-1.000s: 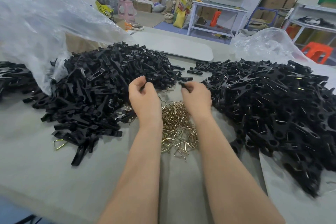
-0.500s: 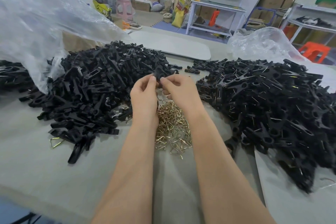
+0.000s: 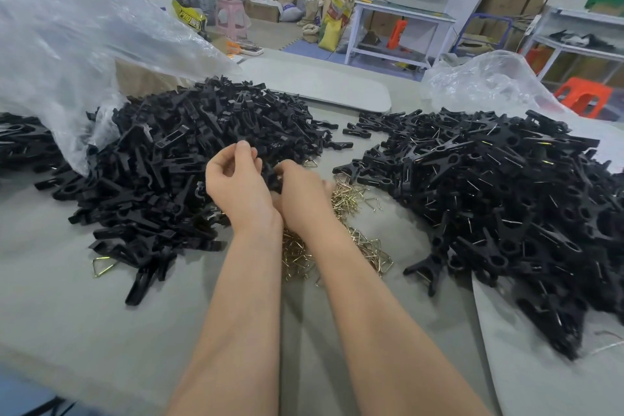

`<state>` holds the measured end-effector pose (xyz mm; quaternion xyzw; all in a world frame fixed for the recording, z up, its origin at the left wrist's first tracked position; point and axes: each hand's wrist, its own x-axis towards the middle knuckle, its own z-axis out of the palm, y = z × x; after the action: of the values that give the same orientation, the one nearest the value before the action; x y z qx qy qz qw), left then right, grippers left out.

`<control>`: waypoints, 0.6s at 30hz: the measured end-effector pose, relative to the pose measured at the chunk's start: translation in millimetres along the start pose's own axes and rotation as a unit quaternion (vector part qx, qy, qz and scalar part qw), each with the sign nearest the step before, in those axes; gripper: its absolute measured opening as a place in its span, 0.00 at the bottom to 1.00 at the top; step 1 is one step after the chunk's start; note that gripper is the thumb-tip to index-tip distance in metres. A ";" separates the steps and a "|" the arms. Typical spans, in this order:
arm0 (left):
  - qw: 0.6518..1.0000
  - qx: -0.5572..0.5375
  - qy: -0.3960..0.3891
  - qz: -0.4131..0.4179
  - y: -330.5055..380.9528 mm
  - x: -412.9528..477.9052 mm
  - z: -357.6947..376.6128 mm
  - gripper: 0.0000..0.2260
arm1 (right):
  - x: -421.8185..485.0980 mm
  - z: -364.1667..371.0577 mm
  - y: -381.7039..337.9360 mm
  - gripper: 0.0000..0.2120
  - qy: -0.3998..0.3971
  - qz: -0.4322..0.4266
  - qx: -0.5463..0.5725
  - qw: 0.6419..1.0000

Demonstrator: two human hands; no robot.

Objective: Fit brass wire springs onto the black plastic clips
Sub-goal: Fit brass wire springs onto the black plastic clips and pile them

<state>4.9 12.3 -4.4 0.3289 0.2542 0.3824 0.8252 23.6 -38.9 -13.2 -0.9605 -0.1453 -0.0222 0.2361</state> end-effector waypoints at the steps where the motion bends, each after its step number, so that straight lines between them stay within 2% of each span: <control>1: 1.000 0.014 -0.006 0.001 -1.0 0.3 0.4 0.03 | -1.6 -3.2 1.9 0.18 0.013 0.006 0.039 0.999; 3: 0.998 0.043 -0.040 0.008 -3.4 -0.8 1.1 0.08 | -4.7 -14.5 9.1 0.17 0.046 0.032 0.185 0.981; 6: 0.982 0.118 -0.147 0.030 -7.6 -5.1 3.5 0.10 | -11.6 -36.8 24.8 0.10 0.094 0.069 0.407 0.906; 9: 0.914 0.262 -0.305 0.044 -16.2 -15.7 7.6 0.11 | -21.5 -50.8 44.9 0.07 0.123 0.073 0.548 0.825; 10: 0.892 0.292 -0.341 0.046 -19.0 -19.3 8.6 0.11 | -25.4 -52.2 50.7 0.08 0.130 0.067 0.570 0.809; 11: 0.876 0.310 -0.366 0.045 -21.0 -22.7 9.3 0.11 | -29.0 -51.7 56.2 0.09 0.140 0.064 0.574 0.804; 13: 0.860 0.325 -0.392 0.033 -22.8 -27.1 9.2 0.09 | -33.7 -46.8 64.4 0.08 0.171 0.074 0.544 0.818; 16: 0.864 0.323 -0.386 0.013 -23.9 -26.8 6.4 0.09 | -33.9 -41.0 66.7 0.08 0.205 0.074 0.444 0.869; 18: 0.873 0.318 -0.370 -0.008 -23.9 -24.5 4.6 0.08 | -33.6 -39.8 64.4 0.10 0.180 0.054 0.393 0.900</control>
<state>4.9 -20.6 -14.9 0.6892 0.0403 0.1246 0.7127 11.1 -120.7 -10.4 -0.7755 -0.0453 -0.1234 0.6175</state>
